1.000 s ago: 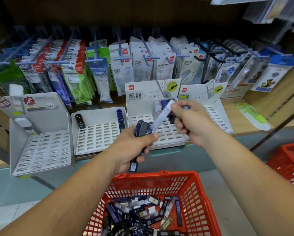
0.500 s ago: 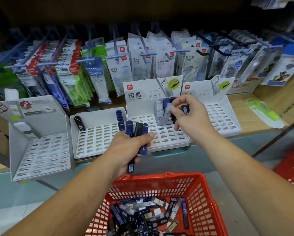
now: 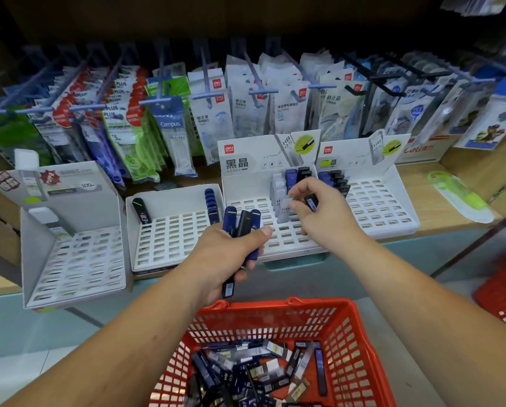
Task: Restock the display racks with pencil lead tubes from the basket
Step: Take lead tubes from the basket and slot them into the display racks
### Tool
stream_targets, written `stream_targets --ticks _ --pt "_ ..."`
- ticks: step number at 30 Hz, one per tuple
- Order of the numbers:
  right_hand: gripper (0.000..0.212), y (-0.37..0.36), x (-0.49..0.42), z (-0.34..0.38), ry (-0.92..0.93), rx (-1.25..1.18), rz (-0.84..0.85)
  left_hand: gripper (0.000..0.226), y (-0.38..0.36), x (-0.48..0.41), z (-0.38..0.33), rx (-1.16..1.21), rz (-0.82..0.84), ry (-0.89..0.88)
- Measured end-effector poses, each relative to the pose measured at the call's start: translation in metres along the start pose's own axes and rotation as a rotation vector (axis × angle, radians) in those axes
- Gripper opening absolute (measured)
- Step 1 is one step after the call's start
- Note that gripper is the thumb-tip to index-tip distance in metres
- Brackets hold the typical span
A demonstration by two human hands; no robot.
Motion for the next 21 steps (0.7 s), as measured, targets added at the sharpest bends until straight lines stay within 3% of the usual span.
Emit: stream_targets --ticks 4,6,10,16,21 --pt "0.016 0.006 -0.004 0.015 0.029 0.122 -0.099 0.027 0.006 0.001 0.001 0.019 0.032 0.005" --pt "0.01 -0.002 -0.004 0.031 0.002 -0.034 -0.082 0.028 0.008 0.004 -0.001 0.009 0.061 -0.007" --pt "0.004 -0.038 0.007 0.054 -0.125 -0.337 0.111 0.026 0.021 0.015 -0.005 -0.008 0.089 -0.034" --pt "0.008 -0.062 0.012 0.058 -0.262 -0.452 0.141 0.021 0.055 0.03 -0.007 -0.017 0.036 -0.055" --pt "0.023 -0.084 0.007 0.068 -0.243 -0.529 0.134 0.018 0.09 0.033 -0.003 0.046 -0.064 -0.05"
Point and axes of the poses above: each hand's wrist, its own x-axis away from the middle knuckle, its own y-axis out of the back of the hand, z = x × y, the point moved 9 cm from there along -x, towards the middle knuckle, and after that the axes turned 13 degrees about y, right-handed, at the moved point
